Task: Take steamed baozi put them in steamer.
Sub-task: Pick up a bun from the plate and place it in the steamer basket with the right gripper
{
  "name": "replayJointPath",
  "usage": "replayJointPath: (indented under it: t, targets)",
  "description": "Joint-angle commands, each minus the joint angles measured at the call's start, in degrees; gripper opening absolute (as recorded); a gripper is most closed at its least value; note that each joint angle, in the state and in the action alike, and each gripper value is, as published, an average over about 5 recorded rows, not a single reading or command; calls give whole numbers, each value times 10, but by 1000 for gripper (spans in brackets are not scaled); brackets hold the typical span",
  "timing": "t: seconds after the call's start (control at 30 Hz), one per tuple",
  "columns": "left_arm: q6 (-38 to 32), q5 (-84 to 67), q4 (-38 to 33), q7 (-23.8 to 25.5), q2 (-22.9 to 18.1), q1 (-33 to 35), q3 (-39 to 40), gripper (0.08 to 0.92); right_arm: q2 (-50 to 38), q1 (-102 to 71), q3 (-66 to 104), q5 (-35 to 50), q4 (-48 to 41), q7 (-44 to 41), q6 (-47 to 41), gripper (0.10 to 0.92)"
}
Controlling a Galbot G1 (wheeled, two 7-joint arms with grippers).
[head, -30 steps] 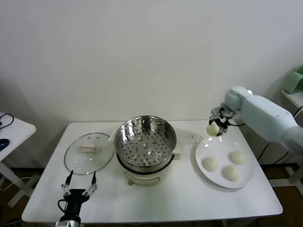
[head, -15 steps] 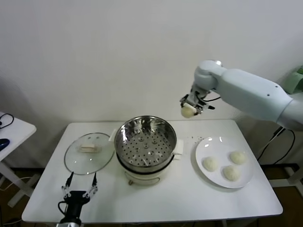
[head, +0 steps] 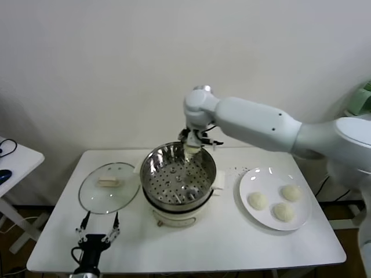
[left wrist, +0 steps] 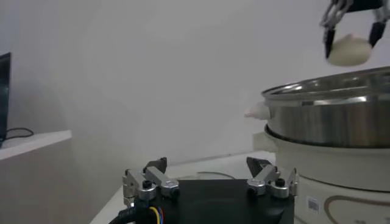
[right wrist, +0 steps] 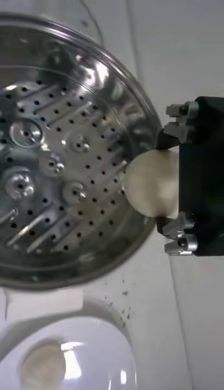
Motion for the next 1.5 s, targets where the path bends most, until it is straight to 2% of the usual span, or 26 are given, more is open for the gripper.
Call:
replayJointPath:
  t: [0.03,0.43,1.33,1.5]
  targets:
    - [-1,-1,2,0,2,1,0,823,64,-25,3,-32,-29,0,16,712]
    - [8,-19,-11,0,4,1,5,823,73,-58,-1,-53,-93,5,28,712]
    - [9,-17,0,-1,4,-8,4,823,61,-65,-9,-34,-90,4,28,712]
    - [9,-17,2,-2,4,-9,4,823,63,-65,-10,-19,-98,14,28,773]
